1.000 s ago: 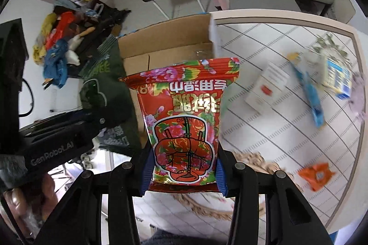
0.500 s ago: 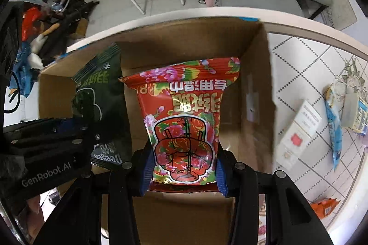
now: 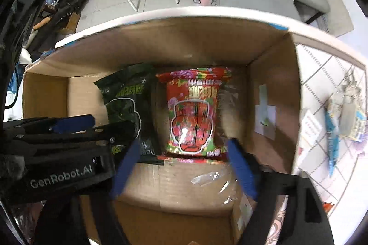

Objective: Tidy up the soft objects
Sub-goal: 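Carry both bags into the cardboard box and open both tools to release, then withdraw both tools from the box back over the table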

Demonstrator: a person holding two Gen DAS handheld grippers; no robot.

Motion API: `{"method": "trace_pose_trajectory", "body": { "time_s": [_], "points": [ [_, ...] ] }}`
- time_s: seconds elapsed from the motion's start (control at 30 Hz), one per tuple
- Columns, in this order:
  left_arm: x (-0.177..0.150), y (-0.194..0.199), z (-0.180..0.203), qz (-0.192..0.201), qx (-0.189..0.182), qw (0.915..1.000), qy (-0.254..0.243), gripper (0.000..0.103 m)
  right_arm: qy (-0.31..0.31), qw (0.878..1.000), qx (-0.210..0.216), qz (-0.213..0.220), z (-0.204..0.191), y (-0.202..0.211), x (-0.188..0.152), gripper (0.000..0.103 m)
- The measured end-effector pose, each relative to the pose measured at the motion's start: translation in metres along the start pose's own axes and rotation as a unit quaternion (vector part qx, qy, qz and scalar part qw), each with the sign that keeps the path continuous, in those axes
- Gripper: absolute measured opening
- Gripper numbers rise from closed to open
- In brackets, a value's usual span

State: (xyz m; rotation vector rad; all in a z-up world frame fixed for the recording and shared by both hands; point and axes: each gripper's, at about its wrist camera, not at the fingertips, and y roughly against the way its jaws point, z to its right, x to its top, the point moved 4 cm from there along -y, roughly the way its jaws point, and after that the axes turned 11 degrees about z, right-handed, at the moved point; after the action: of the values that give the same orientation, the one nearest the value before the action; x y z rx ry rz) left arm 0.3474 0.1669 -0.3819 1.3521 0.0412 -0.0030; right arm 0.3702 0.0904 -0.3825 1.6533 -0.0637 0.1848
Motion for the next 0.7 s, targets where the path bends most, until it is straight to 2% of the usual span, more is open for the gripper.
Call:
{"method": "trace_pose_trajectory", "body": {
  "time_s": [0.03, 0.17, 0.43, 0.63, 0.7],
  "points": [
    [-0.002, 0.005, -0.003, 0.010, 0.006, 0.9999, -0.003, 0.086, 0.001, 1.000, -0.001, 0.002, -0.001, 0.004, -0.001, 0.087],
    [-0.014, 0.023, -0.012, 0.036, 0.023, 0.9990, -0.012, 0.095, 0.002, 1.000, -0.004, 0.005, -0.001, 0.024, -0.013, 0.093],
    [-0.049, 0.065, -0.030, 0.086, 0.038, 0.9955, -0.012, 0.095, -0.007, 1.000, 0.012, 0.016, -0.002, 0.057, -0.049, 0.099],
    [-0.084, 0.101, -0.033, 0.134, 0.039, 0.9901, -0.010, 0.095, 0.007, 0.998, 0.005, 0.055, -0.005, 0.098, -0.077, 0.102],
    [-0.097, 0.116, -0.031, 0.155, 0.046, 0.9867, -0.015, 0.095, 0.015, 0.997, -0.009, 0.072, -0.004, 0.114, -0.086, 0.102]
  ]
}}
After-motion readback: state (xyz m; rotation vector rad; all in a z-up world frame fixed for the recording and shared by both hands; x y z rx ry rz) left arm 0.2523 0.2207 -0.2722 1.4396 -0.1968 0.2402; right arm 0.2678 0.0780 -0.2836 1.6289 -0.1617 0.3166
